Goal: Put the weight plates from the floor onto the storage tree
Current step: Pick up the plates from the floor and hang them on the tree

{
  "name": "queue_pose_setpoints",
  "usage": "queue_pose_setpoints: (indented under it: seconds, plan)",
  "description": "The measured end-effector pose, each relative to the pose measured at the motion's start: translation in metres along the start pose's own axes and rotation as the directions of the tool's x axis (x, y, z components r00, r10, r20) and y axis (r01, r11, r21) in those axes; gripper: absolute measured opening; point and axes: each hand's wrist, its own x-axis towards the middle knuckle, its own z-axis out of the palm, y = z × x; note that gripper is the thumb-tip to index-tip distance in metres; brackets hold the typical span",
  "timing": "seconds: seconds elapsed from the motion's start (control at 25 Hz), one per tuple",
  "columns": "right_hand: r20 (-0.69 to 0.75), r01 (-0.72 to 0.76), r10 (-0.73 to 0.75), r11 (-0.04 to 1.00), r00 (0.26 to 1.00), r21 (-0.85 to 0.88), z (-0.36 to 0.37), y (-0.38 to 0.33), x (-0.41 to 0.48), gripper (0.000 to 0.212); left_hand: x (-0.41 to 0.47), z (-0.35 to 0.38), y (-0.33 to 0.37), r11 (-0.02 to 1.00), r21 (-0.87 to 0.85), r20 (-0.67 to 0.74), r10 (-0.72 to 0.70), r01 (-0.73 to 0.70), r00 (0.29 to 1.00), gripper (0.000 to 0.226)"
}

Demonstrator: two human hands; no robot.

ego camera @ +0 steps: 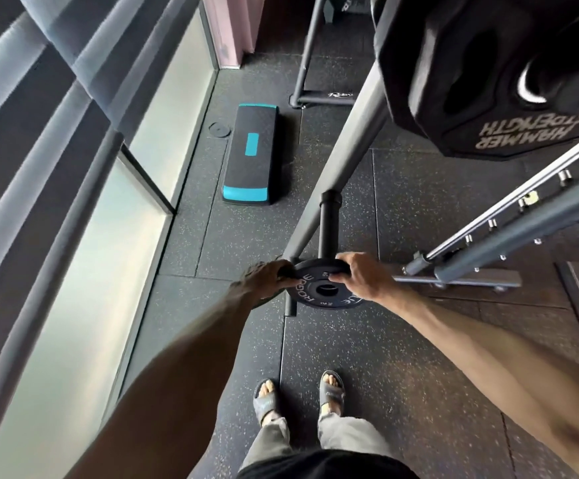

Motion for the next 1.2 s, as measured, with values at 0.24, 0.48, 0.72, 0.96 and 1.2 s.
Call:
queue_pose_setpoints:
  seconds: [0.24,0.48,0.72,0.96,1.2]
  plan:
    - [-0.203,0.024,-0.051,0.991,0.978,-0.133,0.008,-0.015,0.015,0.036,0.011,0.004,-0.023,0.998,-0.052,0.036,-0.020,0.022,0.999,0.046]
    - [-0.308,-0.100,0.052,0.985,0.950,-0.142,-0.026,-0.018,0.080,0.049,0.005,0.006,-0.036,0.986,0.135,0.078,-0.112,0.101,0.991,0.048]
    - [-0.353,-0.200,0.132,0.966,0.926,-0.163,-0.041,-0.021,0.128,0.033,0.000,0.009,-0.032,0.996,0.069,0.028,-0.049,0.047,0.998,0.028]
    - [-0.561,0.011,-0.213,0.940,0.800,-0.341,-0.020,-0.011,0.068,0.028,0.011,-0.003,-0.003,0.997,-0.012,0.145,0.072,-0.071,0.987,0.033]
    - [-0.068,0.204,-0.225,0.952,0.972,-0.227,0.035,0.003,0.000,0.036,0.020,-0.010,0.022,0.983,0.104,0.396,0.099,-0.152,0.913,0.040]
